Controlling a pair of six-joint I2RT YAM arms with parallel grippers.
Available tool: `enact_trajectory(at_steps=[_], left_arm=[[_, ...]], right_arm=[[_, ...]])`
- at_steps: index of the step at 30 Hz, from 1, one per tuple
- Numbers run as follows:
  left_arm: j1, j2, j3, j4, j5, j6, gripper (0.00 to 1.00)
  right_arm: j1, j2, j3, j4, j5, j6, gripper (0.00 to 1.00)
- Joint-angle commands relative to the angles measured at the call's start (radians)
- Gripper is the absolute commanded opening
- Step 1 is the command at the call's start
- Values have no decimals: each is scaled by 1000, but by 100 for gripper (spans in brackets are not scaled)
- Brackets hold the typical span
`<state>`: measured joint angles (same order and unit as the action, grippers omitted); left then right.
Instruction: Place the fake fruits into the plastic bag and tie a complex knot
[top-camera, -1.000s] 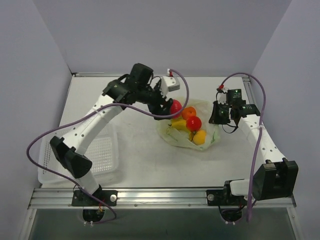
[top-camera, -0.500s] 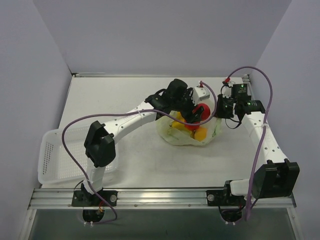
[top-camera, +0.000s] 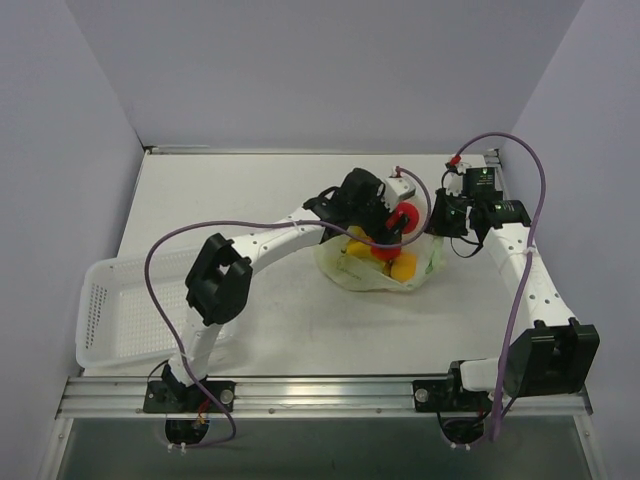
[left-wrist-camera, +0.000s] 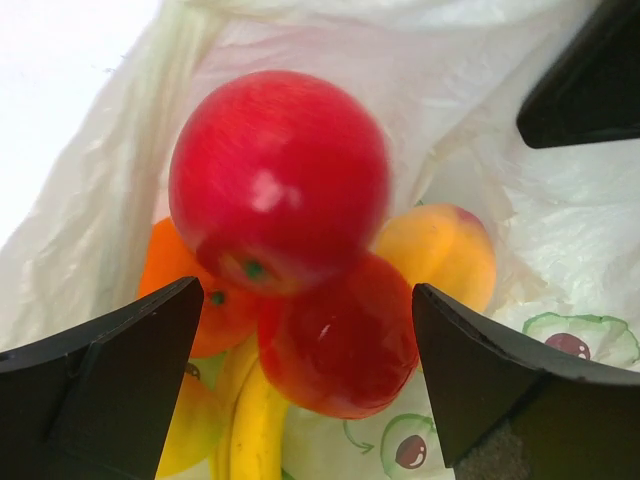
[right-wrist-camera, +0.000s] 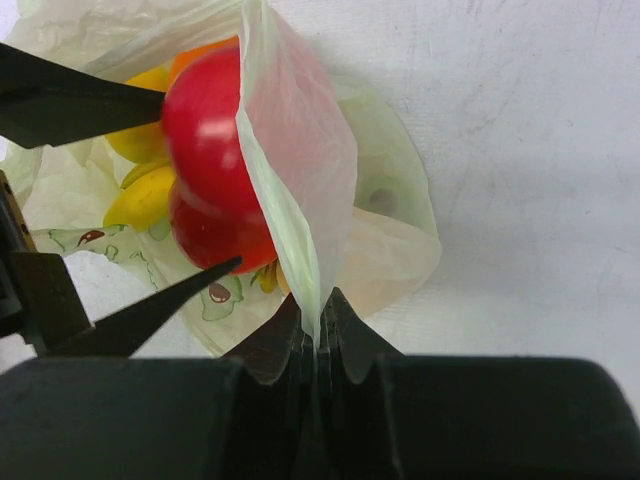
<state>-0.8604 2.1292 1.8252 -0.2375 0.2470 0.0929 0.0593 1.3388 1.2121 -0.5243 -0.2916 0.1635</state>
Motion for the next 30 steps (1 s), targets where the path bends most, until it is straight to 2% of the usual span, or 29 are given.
enact_trajectory(at_steps=[1,3,7,10,12,15,18,19,22,25,30], left_arm=[[44,-102,19,70,35,-54,97],[66,-150,14,46,84,-88,97],[95,-341,-71,27,158,-148,97],[119,-463,-139,-26,155,-104,97],[139,-512,-179,-57,169,-23,97],[169,-589,-265,-95,166,85,98],[189,-598,-288,-160,207,171,97],[189,-598,-291,-201,222,195,97],[187,-591,-290,-264,250,284,97],[185,-574,-273,-315,268,343,97],[184,-552,-274,-330,290,395,98]], right_arm=[[-6,-20,12,-11,22,-7,0],[-4,-9,17,-10,22,-12,0],[-6,26,36,-9,22,-19,0],[-4,54,56,-11,9,-31,0],[-4,71,69,-13,-1,-41,4],[-6,92,98,-28,-10,-55,13],[-7,91,130,-69,-20,-70,37],[-9,83,135,-80,-23,-82,51],[-21,46,139,-141,-21,-100,65],[-47,8,139,-216,-14,-127,71],[-130,-47,98,-293,-12,-157,72]])
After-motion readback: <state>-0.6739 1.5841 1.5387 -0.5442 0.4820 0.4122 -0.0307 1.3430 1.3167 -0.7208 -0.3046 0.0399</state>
